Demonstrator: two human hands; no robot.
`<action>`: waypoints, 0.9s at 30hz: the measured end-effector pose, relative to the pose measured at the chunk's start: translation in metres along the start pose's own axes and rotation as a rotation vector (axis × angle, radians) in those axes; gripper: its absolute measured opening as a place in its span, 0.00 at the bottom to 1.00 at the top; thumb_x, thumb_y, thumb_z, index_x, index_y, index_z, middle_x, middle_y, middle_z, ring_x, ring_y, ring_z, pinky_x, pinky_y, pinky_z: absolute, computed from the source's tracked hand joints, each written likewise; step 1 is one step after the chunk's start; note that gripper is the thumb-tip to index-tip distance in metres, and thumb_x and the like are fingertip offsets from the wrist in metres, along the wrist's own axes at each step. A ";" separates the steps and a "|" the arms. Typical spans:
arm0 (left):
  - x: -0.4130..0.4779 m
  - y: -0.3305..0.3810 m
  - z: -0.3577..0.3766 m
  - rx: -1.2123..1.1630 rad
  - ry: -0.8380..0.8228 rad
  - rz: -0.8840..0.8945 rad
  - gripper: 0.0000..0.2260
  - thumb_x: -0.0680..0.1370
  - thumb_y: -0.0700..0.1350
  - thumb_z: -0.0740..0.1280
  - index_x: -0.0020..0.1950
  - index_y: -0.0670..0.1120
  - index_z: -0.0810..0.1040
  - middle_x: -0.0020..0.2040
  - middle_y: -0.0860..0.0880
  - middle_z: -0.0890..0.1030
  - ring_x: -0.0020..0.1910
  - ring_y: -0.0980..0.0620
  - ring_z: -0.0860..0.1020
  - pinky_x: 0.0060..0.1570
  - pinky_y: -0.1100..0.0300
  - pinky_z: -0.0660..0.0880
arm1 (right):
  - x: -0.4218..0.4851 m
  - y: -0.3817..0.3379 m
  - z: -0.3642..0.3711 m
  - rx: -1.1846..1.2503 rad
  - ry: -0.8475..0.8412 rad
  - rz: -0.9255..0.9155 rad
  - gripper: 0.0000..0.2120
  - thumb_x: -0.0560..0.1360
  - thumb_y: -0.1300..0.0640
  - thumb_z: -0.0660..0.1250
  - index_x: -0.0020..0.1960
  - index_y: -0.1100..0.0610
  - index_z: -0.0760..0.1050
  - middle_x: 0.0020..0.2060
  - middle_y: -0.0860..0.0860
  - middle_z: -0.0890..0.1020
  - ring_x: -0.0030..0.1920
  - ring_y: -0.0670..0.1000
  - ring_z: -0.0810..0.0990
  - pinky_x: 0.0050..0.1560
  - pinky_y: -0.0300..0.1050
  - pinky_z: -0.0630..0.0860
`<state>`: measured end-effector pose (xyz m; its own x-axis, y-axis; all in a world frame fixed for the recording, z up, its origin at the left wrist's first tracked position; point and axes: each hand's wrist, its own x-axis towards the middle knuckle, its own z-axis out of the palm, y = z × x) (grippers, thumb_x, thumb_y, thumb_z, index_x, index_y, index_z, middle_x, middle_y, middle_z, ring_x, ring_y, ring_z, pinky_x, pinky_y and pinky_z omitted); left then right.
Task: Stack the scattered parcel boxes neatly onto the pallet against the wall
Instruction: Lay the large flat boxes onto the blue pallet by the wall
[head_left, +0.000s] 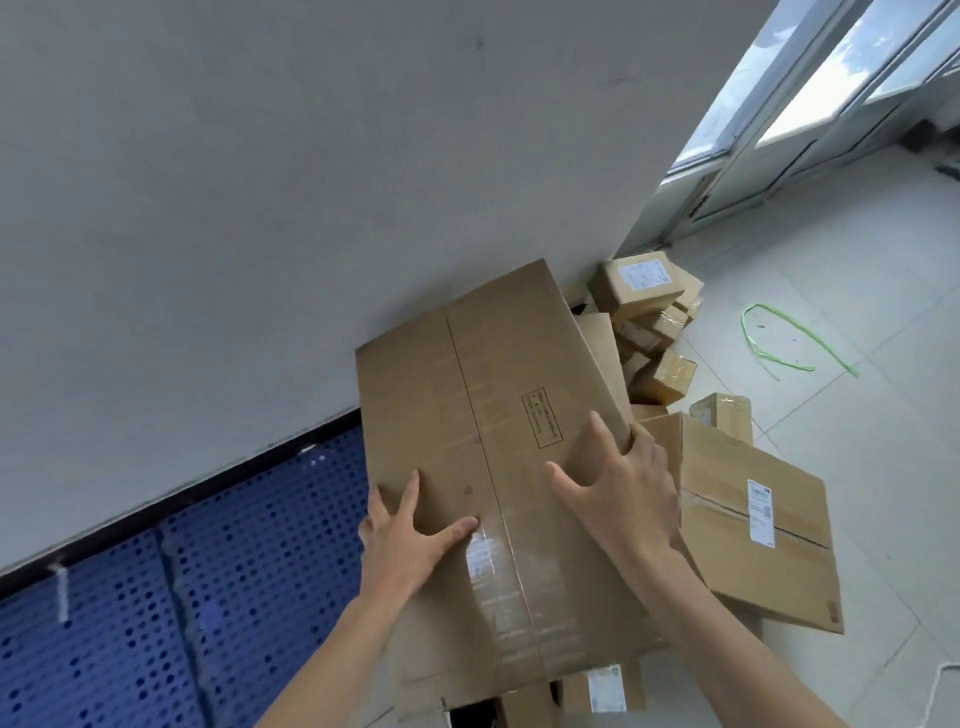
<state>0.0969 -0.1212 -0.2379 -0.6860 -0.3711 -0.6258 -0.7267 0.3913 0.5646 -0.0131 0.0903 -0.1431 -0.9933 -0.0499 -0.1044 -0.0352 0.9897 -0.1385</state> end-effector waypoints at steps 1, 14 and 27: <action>-0.011 -0.025 -0.014 -0.003 0.025 -0.012 0.54 0.56 0.81 0.64 0.78 0.67 0.49 0.80 0.50 0.41 0.77 0.39 0.47 0.70 0.37 0.60 | -0.019 -0.019 0.005 -0.002 -0.011 -0.027 0.40 0.67 0.24 0.58 0.74 0.40 0.58 0.68 0.56 0.69 0.65 0.59 0.69 0.56 0.59 0.76; -0.123 -0.447 -0.215 0.150 0.249 -0.274 0.55 0.55 0.84 0.57 0.78 0.65 0.50 0.80 0.46 0.45 0.75 0.38 0.52 0.68 0.38 0.63 | -0.317 -0.319 0.206 0.054 -0.269 -0.226 0.41 0.69 0.29 0.64 0.76 0.43 0.55 0.71 0.58 0.63 0.67 0.59 0.63 0.59 0.56 0.72; -0.113 -0.795 -0.280 0.182 0.354 -0.485 0.50 0.59 0.80 0.62 0.77 0.65 0.54 0.79 0.44 0.47 0.74 0.39 0.53 0.68 0.42 0.63 | -0.496 -0.520 0.461 0.080 -0.479 -0.384 0.50 0.68 0.27 0.62 0.77 0.40 0.36 0.70 0.61 0.62 0.68 0.61 0.64 0.51 0.56 0.76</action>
<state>0.7422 -0.6263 -0.4653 -0.2727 -0.7864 -0.5543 -0.9619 0.2343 0.1408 0.5482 -0.4613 -0.4731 -0.7508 -0.4738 -0.4603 -0.3539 0.8769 -0.3254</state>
